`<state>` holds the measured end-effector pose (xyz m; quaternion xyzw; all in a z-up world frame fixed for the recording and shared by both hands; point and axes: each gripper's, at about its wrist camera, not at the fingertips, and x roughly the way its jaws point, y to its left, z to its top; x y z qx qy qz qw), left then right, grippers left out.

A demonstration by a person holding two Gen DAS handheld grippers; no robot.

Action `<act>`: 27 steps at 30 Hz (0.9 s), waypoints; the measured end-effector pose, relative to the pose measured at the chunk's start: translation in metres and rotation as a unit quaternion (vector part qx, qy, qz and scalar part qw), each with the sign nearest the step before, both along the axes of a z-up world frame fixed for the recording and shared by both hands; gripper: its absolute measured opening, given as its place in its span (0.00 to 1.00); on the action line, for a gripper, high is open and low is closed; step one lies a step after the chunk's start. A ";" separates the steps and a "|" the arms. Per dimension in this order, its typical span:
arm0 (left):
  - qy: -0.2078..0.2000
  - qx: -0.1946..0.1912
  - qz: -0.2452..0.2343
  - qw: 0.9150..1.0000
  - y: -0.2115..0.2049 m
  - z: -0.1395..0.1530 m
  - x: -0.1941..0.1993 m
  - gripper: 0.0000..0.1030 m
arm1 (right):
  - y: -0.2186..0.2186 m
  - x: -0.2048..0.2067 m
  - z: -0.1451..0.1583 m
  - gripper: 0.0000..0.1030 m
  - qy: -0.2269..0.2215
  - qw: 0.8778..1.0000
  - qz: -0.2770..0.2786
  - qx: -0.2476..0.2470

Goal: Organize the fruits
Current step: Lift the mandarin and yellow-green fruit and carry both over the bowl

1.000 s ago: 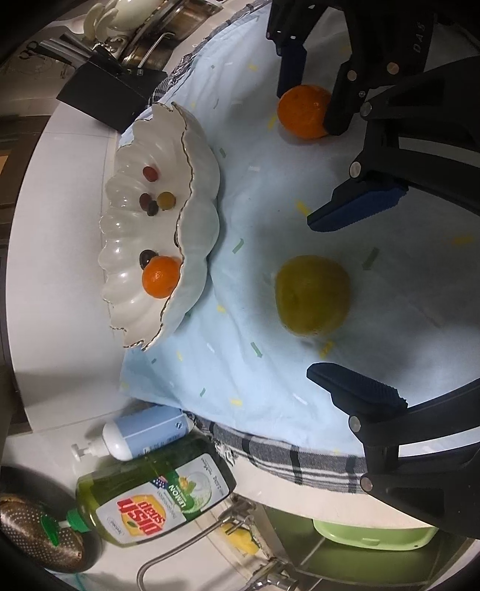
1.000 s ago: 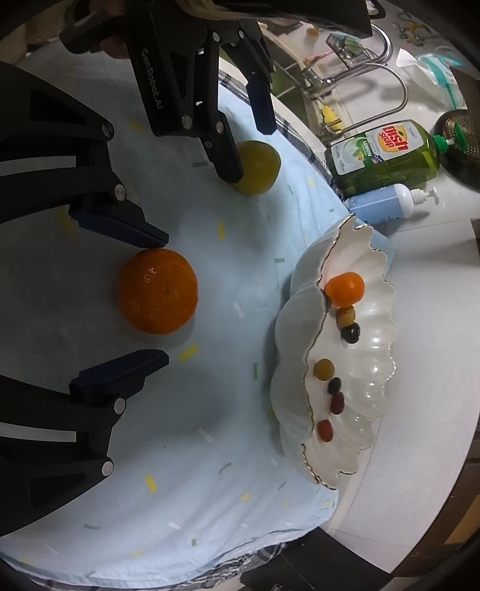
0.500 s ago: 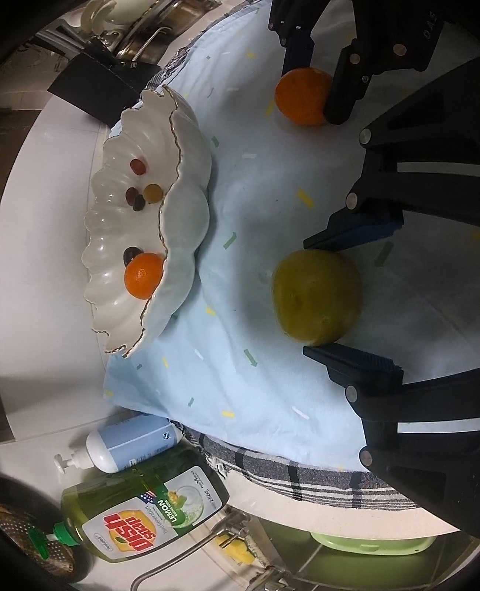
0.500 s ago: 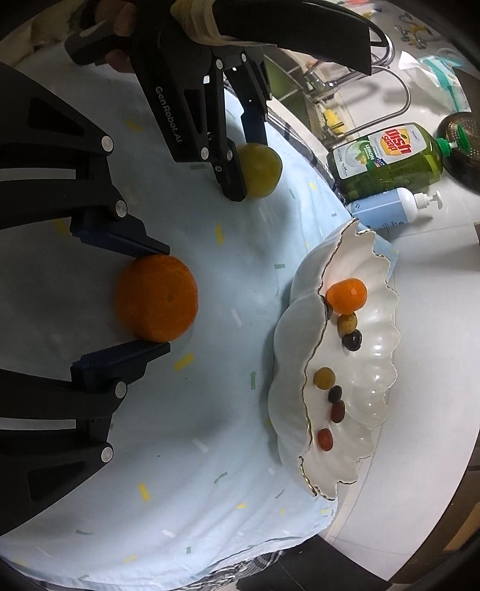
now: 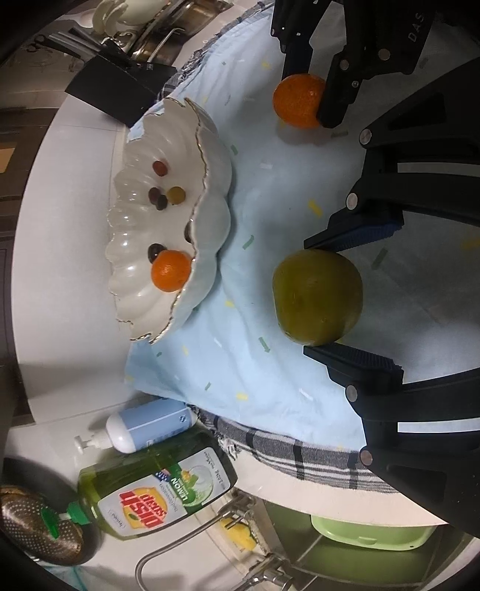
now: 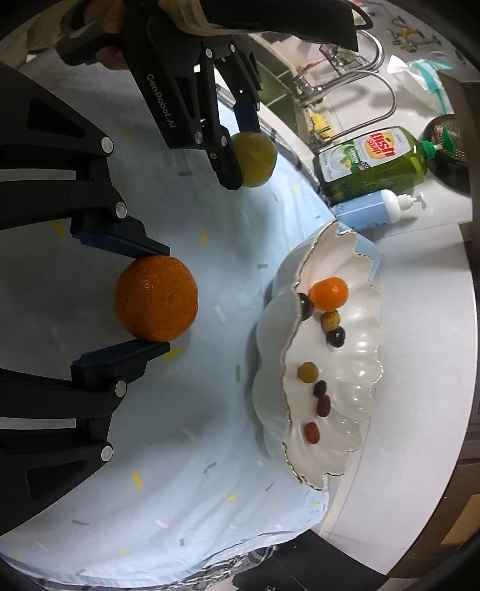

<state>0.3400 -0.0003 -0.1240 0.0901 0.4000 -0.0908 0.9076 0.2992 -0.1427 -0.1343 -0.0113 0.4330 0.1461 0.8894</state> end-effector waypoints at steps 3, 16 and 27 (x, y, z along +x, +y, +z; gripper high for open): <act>-0.006 -0.005 0.002 1.000 -0.001 0.007 -0.007 0.47 | -0.002 -0.003 0.006 0.43 -0.009 1.000 0.000 0.005; -0.060 -0.012 0.004 0.998 -0.010 0.047 -0.028 0.47 | -0.014 -0.014 0.046 0.43 -0.075 0.997 0.011 0.013; -0.108 -0.023 -0.012 0.994 -0.031 0.082 -0.027 0.47 | -0.033 -0.004 0.084 0.43 -0.132 0.991 0.004 0.020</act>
